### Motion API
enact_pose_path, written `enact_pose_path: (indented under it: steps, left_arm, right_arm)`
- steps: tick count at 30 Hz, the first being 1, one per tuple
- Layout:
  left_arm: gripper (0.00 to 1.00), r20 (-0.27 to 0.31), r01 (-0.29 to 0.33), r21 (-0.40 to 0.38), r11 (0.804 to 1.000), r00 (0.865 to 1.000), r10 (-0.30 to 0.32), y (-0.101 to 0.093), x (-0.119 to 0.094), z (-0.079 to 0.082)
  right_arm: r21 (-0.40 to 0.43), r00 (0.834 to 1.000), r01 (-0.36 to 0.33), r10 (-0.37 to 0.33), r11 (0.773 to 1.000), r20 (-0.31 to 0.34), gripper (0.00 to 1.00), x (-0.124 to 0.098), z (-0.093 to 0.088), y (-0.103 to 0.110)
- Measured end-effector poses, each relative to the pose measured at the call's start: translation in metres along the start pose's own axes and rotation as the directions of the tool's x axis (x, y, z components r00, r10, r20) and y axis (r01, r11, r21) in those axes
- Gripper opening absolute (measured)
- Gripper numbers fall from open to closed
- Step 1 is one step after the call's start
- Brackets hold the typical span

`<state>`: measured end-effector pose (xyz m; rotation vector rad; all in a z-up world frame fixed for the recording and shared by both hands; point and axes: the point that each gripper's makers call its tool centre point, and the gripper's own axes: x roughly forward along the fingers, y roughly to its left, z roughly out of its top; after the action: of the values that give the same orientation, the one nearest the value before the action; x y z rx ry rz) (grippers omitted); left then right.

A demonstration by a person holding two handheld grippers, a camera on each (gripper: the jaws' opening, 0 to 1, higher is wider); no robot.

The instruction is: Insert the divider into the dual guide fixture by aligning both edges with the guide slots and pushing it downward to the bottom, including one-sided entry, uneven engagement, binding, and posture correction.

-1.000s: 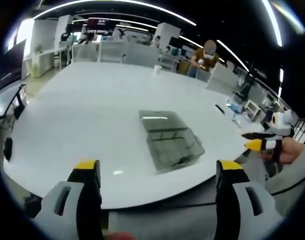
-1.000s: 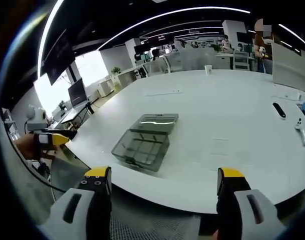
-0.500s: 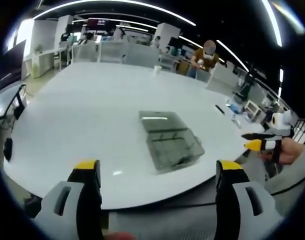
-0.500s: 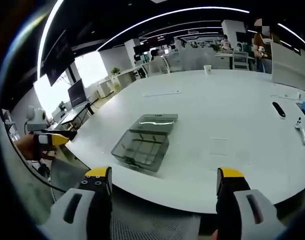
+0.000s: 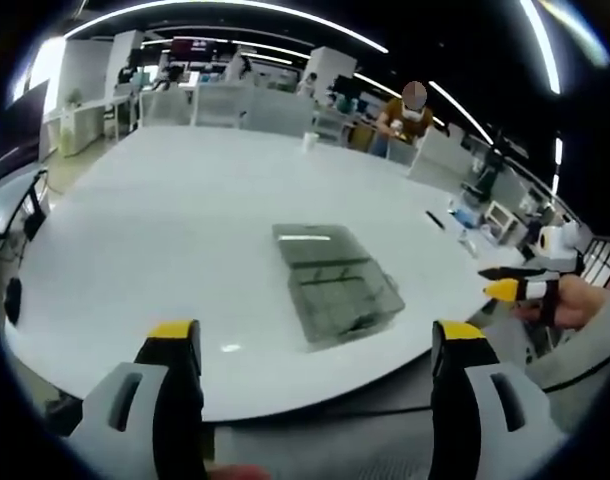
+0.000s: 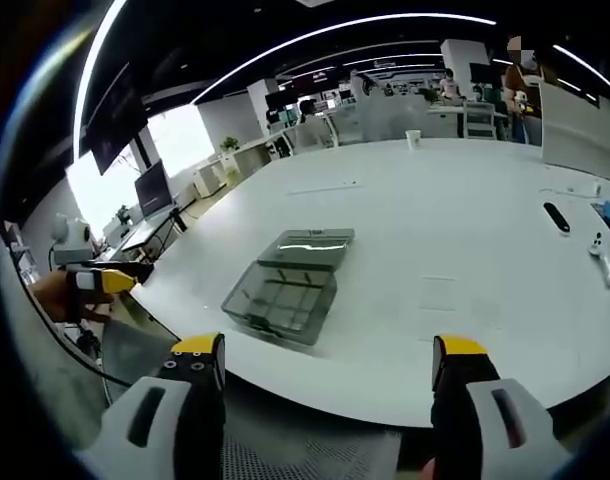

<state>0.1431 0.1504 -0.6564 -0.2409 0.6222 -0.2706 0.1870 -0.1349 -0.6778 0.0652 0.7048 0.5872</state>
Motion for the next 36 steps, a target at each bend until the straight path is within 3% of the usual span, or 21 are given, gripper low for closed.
enact_pose_path:
  steps: [22,36]
  left_arm:
    - [0.93,-0.001,0.057,0.002,0.998,0.998,-0.057,-0.007,0.0,0.001]
    - [0.91,0.008,0.18,0.043,0.983,0.983,-0.181,-0.024,0.008,0.009]
  right_arm:
    - [0.016,1.0,0.004,-0.004,1.0,-0.006,0.79,0.001,0.0,-0.001]
    - [0.025,1.0,0.012,-0.011,1.0,-0.006,0.75,0.001,0.004,-0.002]
